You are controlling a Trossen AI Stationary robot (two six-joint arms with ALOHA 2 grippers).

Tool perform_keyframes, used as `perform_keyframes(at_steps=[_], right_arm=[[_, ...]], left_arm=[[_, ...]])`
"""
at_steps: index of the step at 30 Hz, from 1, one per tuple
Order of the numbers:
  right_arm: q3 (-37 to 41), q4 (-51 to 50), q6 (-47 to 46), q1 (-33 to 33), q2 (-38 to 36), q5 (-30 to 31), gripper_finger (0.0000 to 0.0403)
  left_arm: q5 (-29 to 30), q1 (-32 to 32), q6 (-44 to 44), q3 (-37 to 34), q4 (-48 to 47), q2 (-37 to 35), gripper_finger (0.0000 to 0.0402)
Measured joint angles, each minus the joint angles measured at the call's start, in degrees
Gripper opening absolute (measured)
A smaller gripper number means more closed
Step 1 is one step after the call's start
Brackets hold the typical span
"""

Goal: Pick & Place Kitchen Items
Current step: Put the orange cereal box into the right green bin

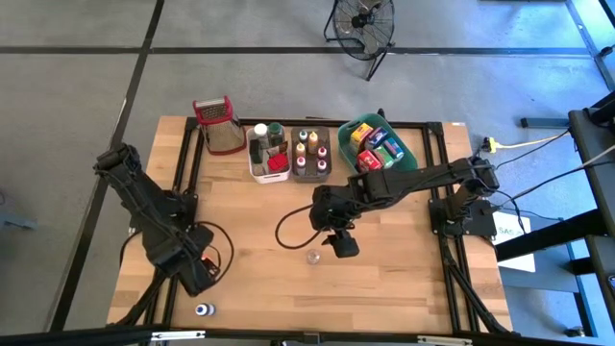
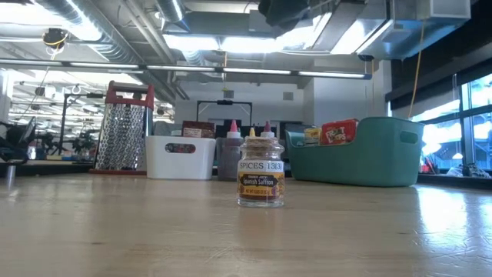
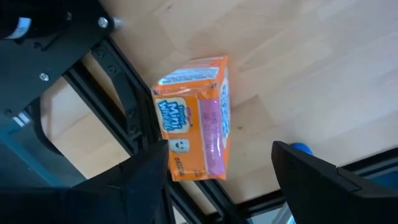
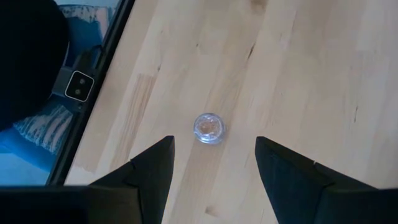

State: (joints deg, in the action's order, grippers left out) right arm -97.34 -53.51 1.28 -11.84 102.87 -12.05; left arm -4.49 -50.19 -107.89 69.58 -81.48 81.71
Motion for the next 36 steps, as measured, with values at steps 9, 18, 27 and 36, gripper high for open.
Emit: perform_keyframes(at_steps=[9, 18, 27, 36], right_arm=[[0.00, 0.01, 0.00, -0.97, -0.02, -0.02, 0.0227], [0.00, 0.24, 0.00, -1.84, 0.00, -0.02, 0.0227], [-0.02, 0.86, 0.00, -1.83, 0.00, -0.07, 0.0227], [-0.04, 0.91, 0.46, -1.83, 0.00, -0.06, 0.0227]], left_arm=[[-0.08, -2.19, -3.16, 0.00, 0.37, 0.00, 0.0281], [0.15, -3.53, -3.81, 0.02, -0.04, 0.00, 0.0281], [0.22, -3.50, -2.96, 0.02, -1.09, 0.00, 0.0281], [1.79, -3.50, -3.02, 0.00, -1.33, -0.02, 0.0281]])
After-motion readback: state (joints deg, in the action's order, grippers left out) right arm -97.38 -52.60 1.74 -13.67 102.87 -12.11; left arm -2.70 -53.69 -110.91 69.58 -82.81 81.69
